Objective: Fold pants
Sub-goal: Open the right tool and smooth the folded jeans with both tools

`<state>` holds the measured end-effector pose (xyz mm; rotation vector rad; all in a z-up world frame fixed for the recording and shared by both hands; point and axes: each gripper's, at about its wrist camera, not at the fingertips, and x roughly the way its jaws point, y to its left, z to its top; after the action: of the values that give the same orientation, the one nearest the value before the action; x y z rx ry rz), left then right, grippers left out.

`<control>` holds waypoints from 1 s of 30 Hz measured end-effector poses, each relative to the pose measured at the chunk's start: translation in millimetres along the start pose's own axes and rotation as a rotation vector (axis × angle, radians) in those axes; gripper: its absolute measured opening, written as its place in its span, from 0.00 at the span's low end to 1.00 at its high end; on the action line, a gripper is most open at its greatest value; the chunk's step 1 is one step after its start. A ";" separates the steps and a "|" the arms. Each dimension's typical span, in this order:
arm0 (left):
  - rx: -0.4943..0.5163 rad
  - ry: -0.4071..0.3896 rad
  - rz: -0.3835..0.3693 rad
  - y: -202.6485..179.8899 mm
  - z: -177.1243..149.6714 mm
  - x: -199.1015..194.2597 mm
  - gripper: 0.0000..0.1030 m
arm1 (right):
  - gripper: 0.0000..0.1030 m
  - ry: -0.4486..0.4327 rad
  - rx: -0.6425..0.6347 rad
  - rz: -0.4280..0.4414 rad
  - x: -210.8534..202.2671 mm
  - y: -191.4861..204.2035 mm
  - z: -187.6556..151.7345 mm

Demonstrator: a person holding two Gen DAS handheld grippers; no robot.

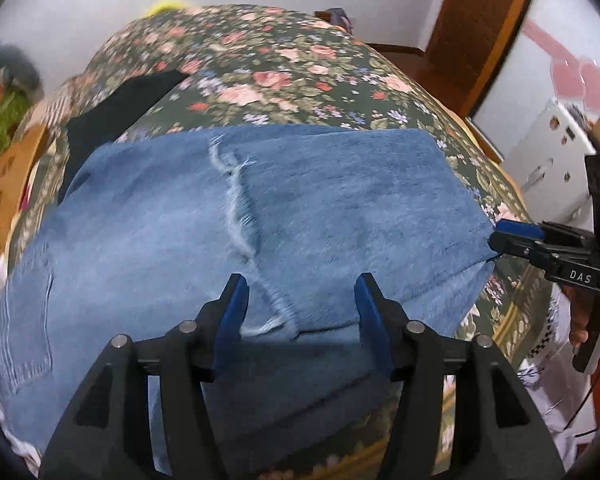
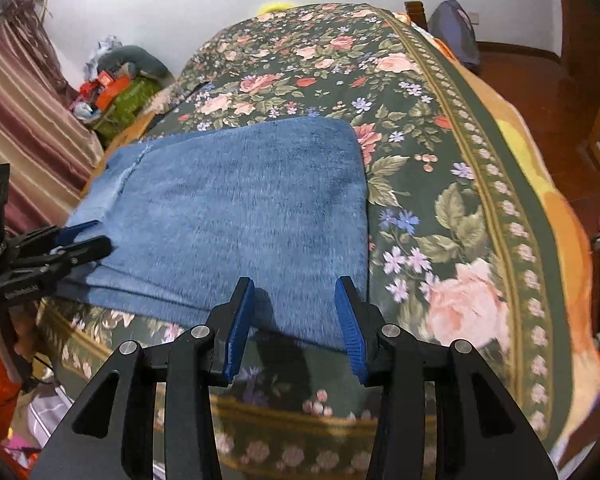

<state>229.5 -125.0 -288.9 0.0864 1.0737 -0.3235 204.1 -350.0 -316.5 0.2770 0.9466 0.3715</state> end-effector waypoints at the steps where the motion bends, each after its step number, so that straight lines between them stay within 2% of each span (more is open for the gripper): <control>1: -0.012 -0.003 0.005 4.0 -1.2 -4.2 0.55 | 0.38 -0.002 0.007 0.002 -4.3 2.1 2.4; 5: -0.064 -0.049 0.048 25.4 -3.8 -31.8 0.55 | 0.39 -0.052 -0.002 0.017 -21.4 14.3 9.9; 11: -0.181 -0.192 0.083 74.4 -8.9 -97.8 0.56 | 0.38 -0.151 -0.100 0.058 -44.3 65.0 35.2; 15: -0.254 -0.277 0.139 112.3 -22.6 -141.8 0.60 | 0.39 -0.190 -0.169 0.100 -48.5 101.6 48.7; 18: -0.299 -0.312 0.210 142.6 -40.3 -170.1 0.63 | 0.39 -0.204 -0.225 0.132 -42.7 133.6 58.2; 22: -0.355 -0.302 0.295 181.6 -68.3 -190.9 0.64 | 0.39 -0.202 -0.276 0.165 -31.8 163.8 63.2; 25: -0.398 -0.269 0.331 207.1 -93.6 -195.4 0.64 | 0.40 -0.183 -0.310 0.183 -15.1 188.9 65.8; 27: -0.433 -0.245 0.338 221.0 -112.5 -193.4 0.64 | 0.41 -0.164 -0.328 0.192 -5.9 202.9 65.9; 30: -0.508 -0.208 0.306 241.7 -145.0 -186.7 0.64 | 0.41 -0.134 -0.354 0.188 10.5 217.3 65.8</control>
<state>98.0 177.9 -216.1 -0.2317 0.8919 0.2167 223.5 -154.0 -203.2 0.0657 0.7097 0.6760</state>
